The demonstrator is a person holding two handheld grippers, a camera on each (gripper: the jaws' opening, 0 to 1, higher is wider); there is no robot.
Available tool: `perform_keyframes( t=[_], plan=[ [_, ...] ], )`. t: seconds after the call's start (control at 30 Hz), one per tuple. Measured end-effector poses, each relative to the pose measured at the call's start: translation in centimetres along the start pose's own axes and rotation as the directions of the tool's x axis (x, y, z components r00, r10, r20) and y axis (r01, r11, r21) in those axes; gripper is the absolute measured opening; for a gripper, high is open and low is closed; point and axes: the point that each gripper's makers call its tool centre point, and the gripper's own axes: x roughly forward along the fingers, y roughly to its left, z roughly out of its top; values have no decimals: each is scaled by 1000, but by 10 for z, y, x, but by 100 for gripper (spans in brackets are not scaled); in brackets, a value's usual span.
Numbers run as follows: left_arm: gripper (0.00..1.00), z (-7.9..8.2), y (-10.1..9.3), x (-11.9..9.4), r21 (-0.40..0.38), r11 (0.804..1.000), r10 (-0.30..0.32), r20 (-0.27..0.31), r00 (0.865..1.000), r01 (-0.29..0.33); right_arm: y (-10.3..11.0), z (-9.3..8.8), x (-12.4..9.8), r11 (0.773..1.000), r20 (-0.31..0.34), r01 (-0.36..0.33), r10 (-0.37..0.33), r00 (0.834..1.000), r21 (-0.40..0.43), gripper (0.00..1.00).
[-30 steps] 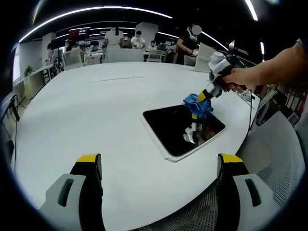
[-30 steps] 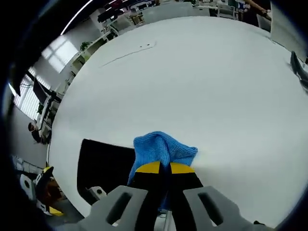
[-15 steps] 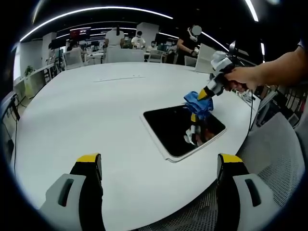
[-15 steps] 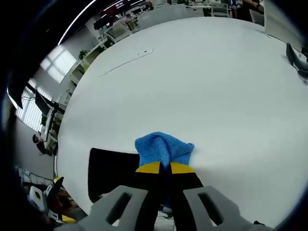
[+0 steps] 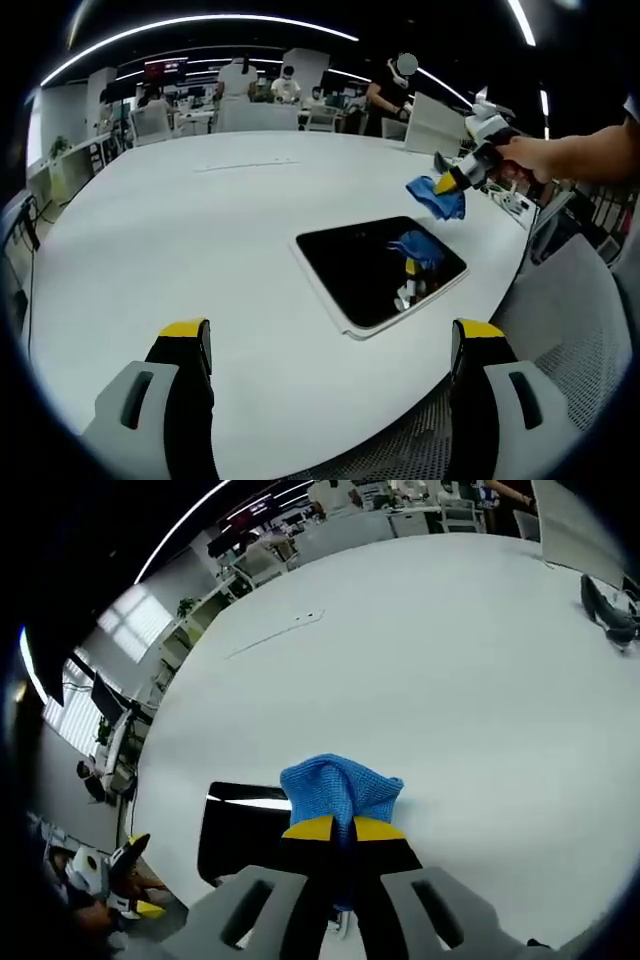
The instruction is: Wipe the mirror surface with the cleaning cloth until all visible marks leave the cleaned area.
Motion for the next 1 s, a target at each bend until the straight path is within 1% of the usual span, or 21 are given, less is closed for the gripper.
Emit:
perform_keyframes(
  t=[0.13,0.17,0.33,0.37,0.43,0.47,0.53,0.6,0.63,0.7,0.73,0.77,0.8,0.83,0.87,0.93,1.0],
  plan=[
    [99,0,-1,0,-2,1000,-3,3,1000,3,-10,-3,-11,1000,10,18,-18,1000,-10,0],
    [99,0,-1,0,-2,1000,-4,4,1000,4,-12,-4,-13,1000,9,17,-17,1000,0,0],
    [99,0,-1,0,4,1000,-8,1,1000,8,-27,-13,-22,999,-9,38,-38,999,2,0],
    [99,0,-1,0,4,1000,-8,1,1000,8,-31,-14,-23,999,-8,40,-40,999,26,0],
    [99,0,-1,0,1,1000,-8,3,1000,8,-35,-16,-24,998,-8,45,-44,999,35,0],
    [99,1,-1,0,0,1000,-7,4,1000,7,-36,-17,-24,998,-10,45,-44,999,35,0],
    [99,0,-1,0,0,1000,-8,1,1000,8,-35,-22,-24,997,-26,32,-30,999,76,0],
    [99,-1,-2,0,7,1000,-12,-4,1000,12,-34,-23,-24,998,-27,35,-34,999,57,0],
    [99,-1,-2,0,9,1000,-11,-5,1000,11,-34,-23,-23,998,-25,38,-37,999,40,0],
    [99,-1,-2,0,8,1000,-11,-4,1000,11,-35,-26,-13,999,-31,42,-41,999,27,0],
    [99,-1,-2,0,7,1000,-11,-5,1000,11,-38,-27,-7,999,-26,39,-38,999,37,0],
    [99,-1,-2,0,7,1000,-10,-5,1000,10,-42,-31,-2,995,-39,62,-59,997,82,0],
    [99,0,-1,0,10,1000,-2,-1,1000,2,-43,-34,4,995,-53,58,-54,997,76,0],
    [99,1,1,0,21,1000,9,7,1000,-9,-43,-35,7,996,-48,57,-54,997,65,0],
    [99,1,1,0,19,1000,9,7,1000,-9,-47,-39,10,996,-51,80,-79,996,34,0],
    [99,0,2,-1,6,1000,11,3,1000,-11,-52,-50,15,995,-71,87,-84,994,43,0],
    [99,0,2,-1,3,1000,13,5,1000,-13,-60,-61,18,993,-104,112,-108,989,29,0]
  ],
)
